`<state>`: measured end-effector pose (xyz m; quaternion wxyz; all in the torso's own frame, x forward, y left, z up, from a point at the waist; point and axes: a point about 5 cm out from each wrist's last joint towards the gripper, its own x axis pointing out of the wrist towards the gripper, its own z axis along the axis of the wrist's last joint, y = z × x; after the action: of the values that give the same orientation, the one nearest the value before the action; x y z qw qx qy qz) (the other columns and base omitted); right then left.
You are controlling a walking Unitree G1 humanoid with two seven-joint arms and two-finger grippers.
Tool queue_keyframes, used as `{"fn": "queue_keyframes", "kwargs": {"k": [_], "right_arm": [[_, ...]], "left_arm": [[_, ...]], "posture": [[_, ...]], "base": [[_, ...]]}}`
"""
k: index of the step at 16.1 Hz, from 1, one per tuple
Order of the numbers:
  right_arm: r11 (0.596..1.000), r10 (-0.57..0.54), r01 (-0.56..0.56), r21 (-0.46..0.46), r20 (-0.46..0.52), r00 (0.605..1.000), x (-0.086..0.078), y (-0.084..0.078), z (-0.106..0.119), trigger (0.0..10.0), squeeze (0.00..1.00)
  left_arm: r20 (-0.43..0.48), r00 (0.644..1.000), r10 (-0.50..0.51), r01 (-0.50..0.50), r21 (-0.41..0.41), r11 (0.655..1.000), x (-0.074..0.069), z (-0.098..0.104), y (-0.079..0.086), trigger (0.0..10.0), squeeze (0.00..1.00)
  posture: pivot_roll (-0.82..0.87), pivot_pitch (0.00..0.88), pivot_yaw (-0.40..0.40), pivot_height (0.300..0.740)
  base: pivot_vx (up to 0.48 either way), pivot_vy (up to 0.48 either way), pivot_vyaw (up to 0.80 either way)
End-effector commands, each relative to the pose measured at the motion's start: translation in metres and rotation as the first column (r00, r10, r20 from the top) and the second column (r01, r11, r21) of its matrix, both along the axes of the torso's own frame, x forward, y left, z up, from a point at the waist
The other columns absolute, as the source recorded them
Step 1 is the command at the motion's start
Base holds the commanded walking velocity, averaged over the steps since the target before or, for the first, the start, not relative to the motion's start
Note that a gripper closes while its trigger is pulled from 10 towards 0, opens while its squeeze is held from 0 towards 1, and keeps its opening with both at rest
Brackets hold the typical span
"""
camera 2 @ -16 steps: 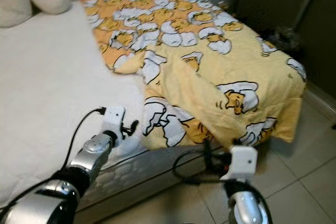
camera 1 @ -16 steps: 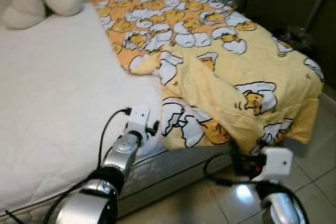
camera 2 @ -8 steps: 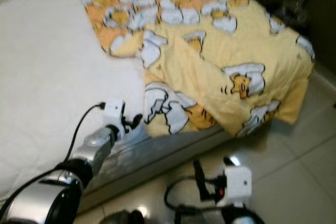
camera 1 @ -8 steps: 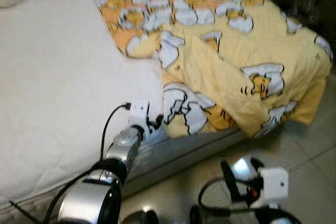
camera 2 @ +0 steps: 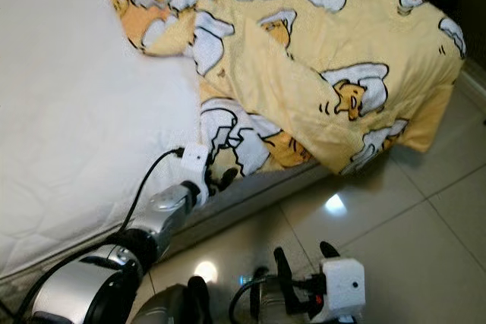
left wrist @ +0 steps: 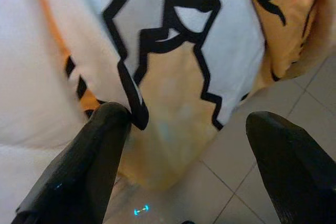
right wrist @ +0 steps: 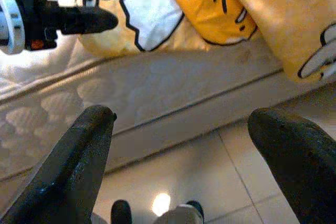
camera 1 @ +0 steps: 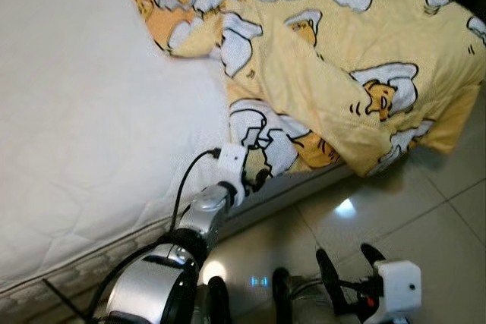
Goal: Clean up the room
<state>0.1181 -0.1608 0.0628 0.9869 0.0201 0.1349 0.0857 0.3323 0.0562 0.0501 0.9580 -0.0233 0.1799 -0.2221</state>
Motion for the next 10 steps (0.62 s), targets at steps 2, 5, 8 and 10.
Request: {"fn": "queue_keyframes", "kwargs": {"k": [2, 5, 8, 10], "right_arm": [[1.000, -0.002, 0.001, -0.009, -0.035, 0.999, -0.010, 0.000, 0.001, 10.0, 0.00], [1.000, -0.009, 0.008, -0.014, -0.070, 0.998, -0.021, 0.001, 0.002, 10.0, 0.00], [1.000, -0.007, 0.006, -0.011, -0.091, 0.996, -0.025, 0.002, 0.001, 10.0, 0.00], [1.000, -0.003, 0.003, -0.008, -0.099, 0.995, -0.025, 0.003, 0.000, 10.0, 0.00]], "left_arm": [[-0.032, 0.999, 0.031, -0.028, 0.073, 0.997, -0.006, -0.011, 0.002, 10.0, 0.00], [0.084, 0.989, 0.121, -0.132, 0.140, 0.981, 0.006, 0.002, 0.013, 10.0, 0.00], [0.125, 0.976, 0.179, -0.203, 0.211, 0.956, 0.006, 0.000, 0.026, 10.0, 0.00], [0.106, 0.975, 0.196, -0.216, 0.244, 0.945, 0.002, -0.007, 0.030, 10.0, 0.00]], "posture": [[-0.38, 0.320, 0.076, 0.740], [-0.40, 0.333, 0.077, 0.740], [-0.39, 0.337, 0.076, 0.740], [-0.39, 0.340, 0.073, 0.740]], "base": [[0.000, 0.000, 0.00], [0.000, 0.000, 0.00], [0.000, 0.000, 0.00], [0.000, 0.000, 0.00]]}}
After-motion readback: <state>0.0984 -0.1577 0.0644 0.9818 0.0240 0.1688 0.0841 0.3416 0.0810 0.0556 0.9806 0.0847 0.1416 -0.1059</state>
